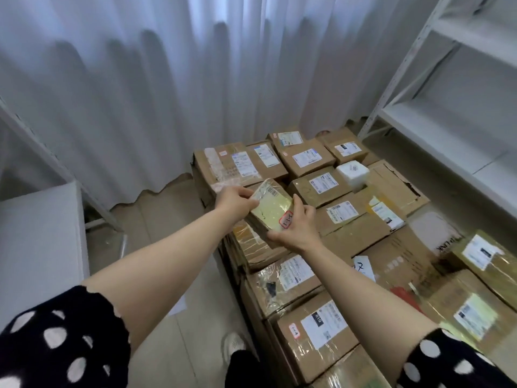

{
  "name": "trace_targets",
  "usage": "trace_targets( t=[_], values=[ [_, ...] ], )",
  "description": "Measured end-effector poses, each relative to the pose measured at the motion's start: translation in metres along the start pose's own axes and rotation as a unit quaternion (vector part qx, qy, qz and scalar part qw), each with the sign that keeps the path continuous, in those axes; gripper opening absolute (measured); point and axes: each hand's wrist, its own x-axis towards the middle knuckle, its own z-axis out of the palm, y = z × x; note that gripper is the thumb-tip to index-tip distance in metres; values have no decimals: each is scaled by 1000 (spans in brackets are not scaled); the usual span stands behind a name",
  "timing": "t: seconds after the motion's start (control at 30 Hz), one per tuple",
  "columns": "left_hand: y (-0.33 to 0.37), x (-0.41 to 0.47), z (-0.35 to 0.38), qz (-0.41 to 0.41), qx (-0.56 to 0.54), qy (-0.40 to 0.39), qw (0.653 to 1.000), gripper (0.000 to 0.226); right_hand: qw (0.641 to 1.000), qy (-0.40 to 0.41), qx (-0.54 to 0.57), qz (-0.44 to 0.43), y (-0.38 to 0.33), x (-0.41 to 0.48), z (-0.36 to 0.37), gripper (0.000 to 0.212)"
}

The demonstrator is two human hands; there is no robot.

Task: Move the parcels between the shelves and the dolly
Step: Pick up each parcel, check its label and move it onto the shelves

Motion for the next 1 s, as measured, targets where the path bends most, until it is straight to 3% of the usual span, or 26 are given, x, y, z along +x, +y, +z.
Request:
trace_targets(
  t=[0.2, 0.27, 0.37, 0.47, 0.57, 0.63, 0.73, 0.77, 0.83, 0.93, 1.0],
  values=[
    [34, 75, 15, 10, 16, -33, 999, 36, 993, 27, -107, 49, -7, 88, -26, 103],
    [43, 105, 19, 7, 26, -44, 999, 36, 991, 40, -90, 89, -4, 119, -31, 106],
    [46, 156, 25, 5, 79, -66, 995, 16, 981, 56, -27, 182, 5, 160, -37, 111],
    [35, 205, 30, -23, 124, -84, 988, 10, 962, 79, 68, 251, 25, 207, -32, 121],
    [23, 252, 38, -36, 171, -99, 980, 31, 945, 88, 106, 298, 57, 259, -17, 125],
    [18, 282, 43, -44, 198, -118, 972, 16, 935, 92, 118, 323, 53, 279, -16, 118],
    [11, 323, 52, -39, 237, -141, 960, 35, 915, 61, 157, 366, 60, 311, -2, 105],
    [7, 337, 56, -36, 248, -146, 957, 37, 906, 52, 173, 384, 64, 322, 5, 109],
    [-3, 359, 61, -41, 264, -161, 950, 39, 890, 37, 184, 416, 61, 339, 17, 121],
    [-16, 384, 67, -30, 310, -191, 931, 42, 879, -3, 173, 445, 60, 363, 35, 102],
    [-23, 400, 71, -20, 336, -213, 917, 44, 872, -30, 168, 459, 57, 377, 47, 104]
  ],
)
